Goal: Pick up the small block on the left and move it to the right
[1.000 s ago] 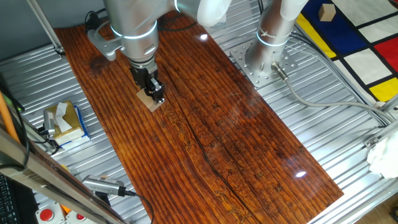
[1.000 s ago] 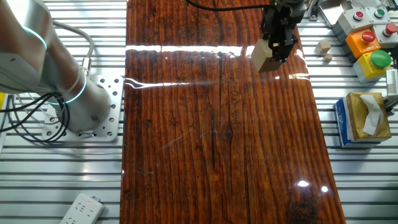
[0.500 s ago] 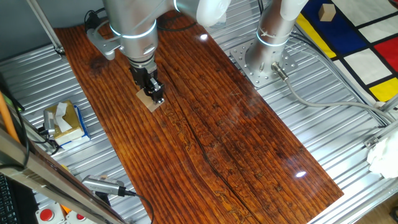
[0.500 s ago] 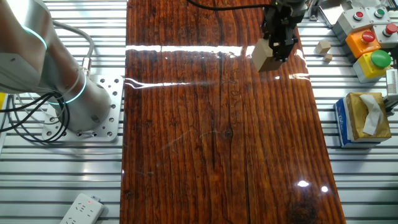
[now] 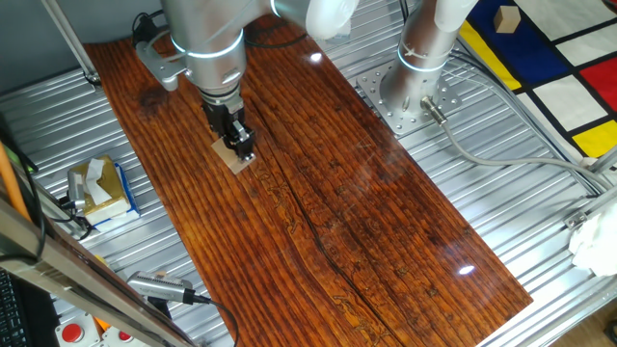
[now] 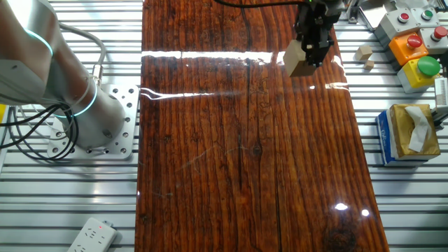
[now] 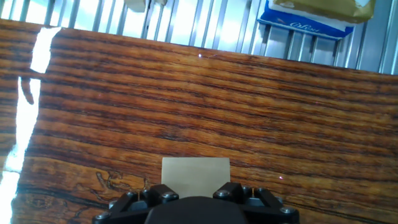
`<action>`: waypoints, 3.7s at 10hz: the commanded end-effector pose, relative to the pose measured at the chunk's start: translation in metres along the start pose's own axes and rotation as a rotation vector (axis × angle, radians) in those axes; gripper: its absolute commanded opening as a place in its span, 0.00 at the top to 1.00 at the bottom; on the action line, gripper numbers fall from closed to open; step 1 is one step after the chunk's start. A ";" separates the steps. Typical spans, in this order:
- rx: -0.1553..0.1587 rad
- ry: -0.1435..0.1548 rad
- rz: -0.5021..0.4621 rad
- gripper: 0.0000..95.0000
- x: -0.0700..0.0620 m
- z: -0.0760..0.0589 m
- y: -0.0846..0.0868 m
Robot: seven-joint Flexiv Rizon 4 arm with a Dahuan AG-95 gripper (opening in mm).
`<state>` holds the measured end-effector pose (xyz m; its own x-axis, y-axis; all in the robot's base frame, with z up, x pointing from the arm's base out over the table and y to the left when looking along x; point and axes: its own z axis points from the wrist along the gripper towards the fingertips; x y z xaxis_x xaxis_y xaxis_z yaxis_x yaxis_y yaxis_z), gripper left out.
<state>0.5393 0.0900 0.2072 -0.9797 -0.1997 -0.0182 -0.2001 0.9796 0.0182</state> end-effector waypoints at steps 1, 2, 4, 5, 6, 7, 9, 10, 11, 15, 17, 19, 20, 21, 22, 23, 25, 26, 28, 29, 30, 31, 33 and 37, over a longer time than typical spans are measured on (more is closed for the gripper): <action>-0.016 -0.011 0.018 1.00 -0.008 0.003 0.022; -0.019 -0.011 0.032 1.00 -0.012 0.000 0.035; -0.029 -0.012 0.067 1.00 -0.022 -0.004 0.063; -0.035 -0.014 0.084 1.00 -0.025 -0.005 0.072; -0.034 -0.020 0.113 1.00 -0.030 -0.004 0.091; -0.032 -0.023 0.126 1.00 -0.033 -0.003 0.102; -0.031 -0.034 0.160 1.00 -0.036 0.001 0.124; -0.029 -0.038 0.176 1.00 -0.037 0.003 0.133; -0.026 -0.053 0.201 1.00 -0.038 0.006 0.147; -0.018 -0.095 0.258 1.00 -0.038 0.018 0.182; -0.017 -0.101 0.275 1.00 -0.037 0.021 0.191; -0.014 -0.106 0.291 1.00 -0.036 0.023 0.199; -0.015 -0.107 0.293 1.00 -0.036 0.024 0.200; -0.016 -0.112 0.307 1.00 -0.035 0.025 0.204; -0.018 -0.115 0.316 1.00 -0.034 0.026 0.207; -0.020 -0.117 0.320 1.00 -0.034 0.026 0.208; -0.023 -0.123 0.330 1.00 -0.033 0.027 0.211; -0.026 -0.128 0.336 1.00 -0.033 0.028 0.212; -0.026 -0.131 0.349 1.00 -0.032 0.029 0.217; -0.025 -0.134 0.356 1.00 -0.030 0.030 0.221; -0.024 -0.141 0.358 1.00 -0.029 0.031 0.222; -0.024 -0.146 0.353 1.00 -0.027 0.031 0.221; -0.021 -0.150 0.353 1.00 -0.022 0.034 0.218; -0.020 -0.180 0.336 1.00 -0.003 0.046 0.208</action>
<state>0.5008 0.2944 0.1655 -0.9725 0.1419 -0.1848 0.1302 0.9887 0.0739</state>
